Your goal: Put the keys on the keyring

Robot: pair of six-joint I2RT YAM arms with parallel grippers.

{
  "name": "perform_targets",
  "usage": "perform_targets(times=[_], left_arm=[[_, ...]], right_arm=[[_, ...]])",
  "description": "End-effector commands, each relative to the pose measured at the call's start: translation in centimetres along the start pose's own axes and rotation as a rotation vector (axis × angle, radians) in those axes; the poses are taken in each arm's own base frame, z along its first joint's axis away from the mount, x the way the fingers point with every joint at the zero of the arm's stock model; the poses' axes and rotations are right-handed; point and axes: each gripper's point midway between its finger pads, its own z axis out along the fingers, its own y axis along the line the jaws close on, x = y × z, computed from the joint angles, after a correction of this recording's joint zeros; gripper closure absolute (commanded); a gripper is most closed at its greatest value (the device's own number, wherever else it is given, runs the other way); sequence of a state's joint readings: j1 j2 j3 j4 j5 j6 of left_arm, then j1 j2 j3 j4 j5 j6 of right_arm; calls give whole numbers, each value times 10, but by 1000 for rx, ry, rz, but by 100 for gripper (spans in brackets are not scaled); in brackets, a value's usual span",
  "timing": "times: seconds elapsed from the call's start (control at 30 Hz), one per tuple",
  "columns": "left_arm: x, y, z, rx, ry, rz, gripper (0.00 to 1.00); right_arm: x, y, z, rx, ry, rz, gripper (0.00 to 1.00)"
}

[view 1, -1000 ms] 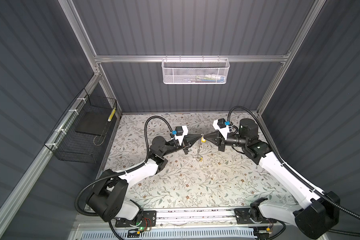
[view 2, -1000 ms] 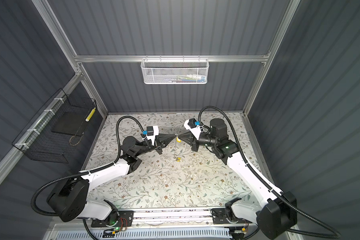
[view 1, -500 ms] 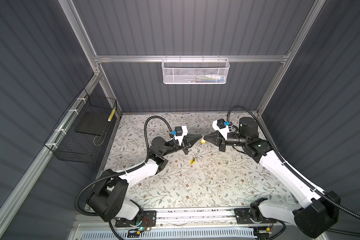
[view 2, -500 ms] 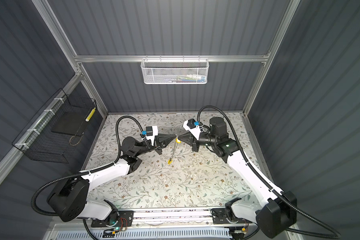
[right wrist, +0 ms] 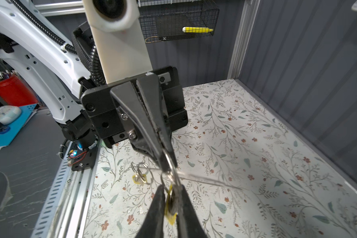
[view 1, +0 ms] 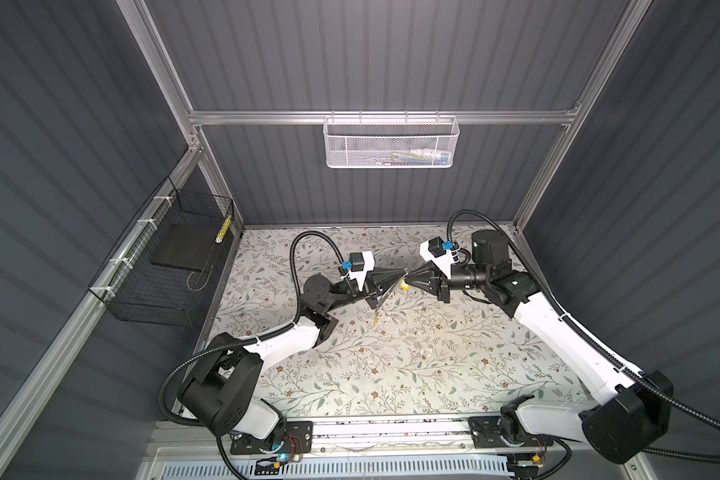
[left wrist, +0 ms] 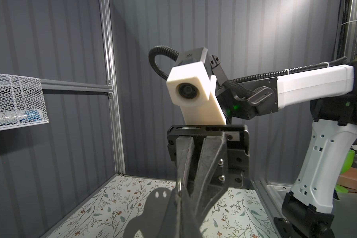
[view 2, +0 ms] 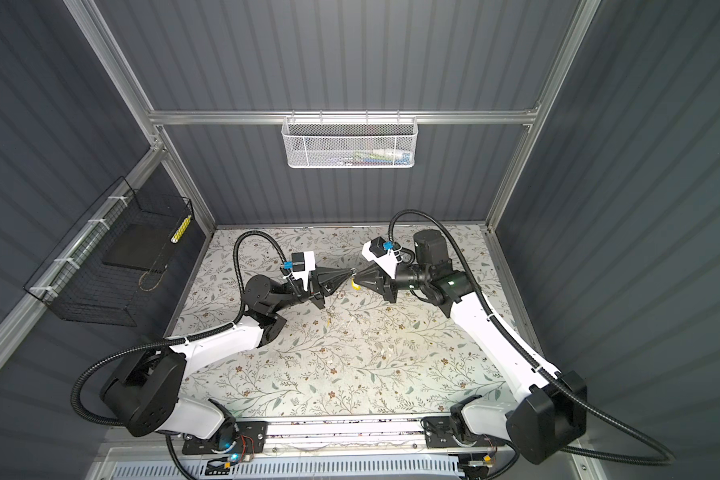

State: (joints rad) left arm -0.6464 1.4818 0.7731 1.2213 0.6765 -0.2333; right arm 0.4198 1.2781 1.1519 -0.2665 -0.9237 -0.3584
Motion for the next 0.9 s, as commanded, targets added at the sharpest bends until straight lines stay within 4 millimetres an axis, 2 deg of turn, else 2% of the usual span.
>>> perform_targets(times=[0.0,0.2,0.4,0.63,0.87], left_arm=[[-21,1,3,-2,-62,48,100],[-20,0,2,-3,-59,51,100],[-19,-1,2,5,-59,51,100],[-19,-4,2,16,-58,48,100],[-20,-6,2,35,-57,49,100]], right_arm=[[-3,4,-4,8,1,0,77],[-13,0,-18,94,-38,-38,71],[-23,-1,-26,136,-64,-70,71],[-29,-3,-25,136,-75,-77,72],[-29,-7,-22,132,-72,-71,77]])
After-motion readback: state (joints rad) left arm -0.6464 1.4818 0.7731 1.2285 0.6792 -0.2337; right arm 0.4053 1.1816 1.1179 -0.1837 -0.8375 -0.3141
